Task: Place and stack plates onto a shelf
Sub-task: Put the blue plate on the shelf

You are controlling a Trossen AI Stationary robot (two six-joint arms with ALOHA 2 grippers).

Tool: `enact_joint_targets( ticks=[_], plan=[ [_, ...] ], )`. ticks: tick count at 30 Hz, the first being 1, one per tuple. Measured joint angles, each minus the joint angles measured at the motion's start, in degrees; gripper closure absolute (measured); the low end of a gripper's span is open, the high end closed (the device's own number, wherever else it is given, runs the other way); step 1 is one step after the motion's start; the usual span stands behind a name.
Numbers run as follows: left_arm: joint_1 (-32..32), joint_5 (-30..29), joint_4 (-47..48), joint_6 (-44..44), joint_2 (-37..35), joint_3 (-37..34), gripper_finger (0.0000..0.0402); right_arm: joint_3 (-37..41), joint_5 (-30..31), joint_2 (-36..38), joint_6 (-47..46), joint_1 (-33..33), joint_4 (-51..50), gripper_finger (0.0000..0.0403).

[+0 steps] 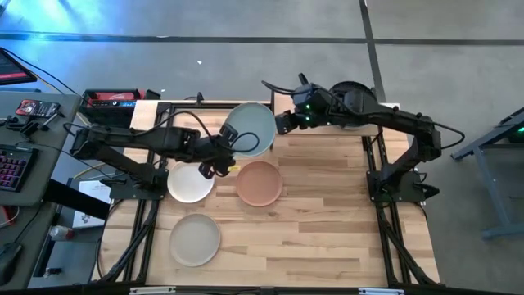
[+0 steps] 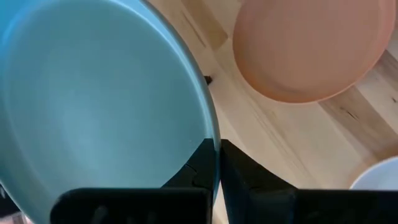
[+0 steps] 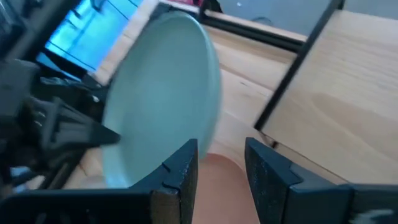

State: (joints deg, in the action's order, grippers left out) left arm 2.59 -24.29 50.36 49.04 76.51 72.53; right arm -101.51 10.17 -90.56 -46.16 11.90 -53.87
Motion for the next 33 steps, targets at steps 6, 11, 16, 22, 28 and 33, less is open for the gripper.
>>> enact_joint_targets(
  ticks=[6, 11, 16, 22, 28, 33],
  plan=[
    [1.13, -1.24, -0.12, 3.24, 0.08, 0.02, 0.0401, 0.00, 2.45, -0.15, -3.00, -0.81, 0.85, 0.0293],
    [1.61, -4.23, -0.69, 7.03, 0.09, 0.02, 0.0401, 0.00, 3.24, -0.76, -3.94, -0.81, 0.63, 0.0293],
    [1.61, -6.34, -0.77, 9.59, 0.09, 0.02, 0.0401, 0.00, 3.07, -1.15, -3.96, -0.81, 0.81, 0.0293],
    [1.59, -7.69, -1.56, 11.27, 0.09, 0.02, 0.0401, 0.00, 2.91, -1.38, -3.96, -0.81, 1.05, 0.0293],
    [1.57, -8.07, -5.16, 13.67, 0.10, 0.02, 0.0401, -0.02, 1.83, -1.98, -3.84, -0.66, 1.11, 0.0297],
    [0.84, -8.01, -5.35, 13.42, 0.09, -0.52, 0.0401, -0.02, 1.28, -2.14, -1.61, -0.66, 0.98, 0.0346]
  ],
)
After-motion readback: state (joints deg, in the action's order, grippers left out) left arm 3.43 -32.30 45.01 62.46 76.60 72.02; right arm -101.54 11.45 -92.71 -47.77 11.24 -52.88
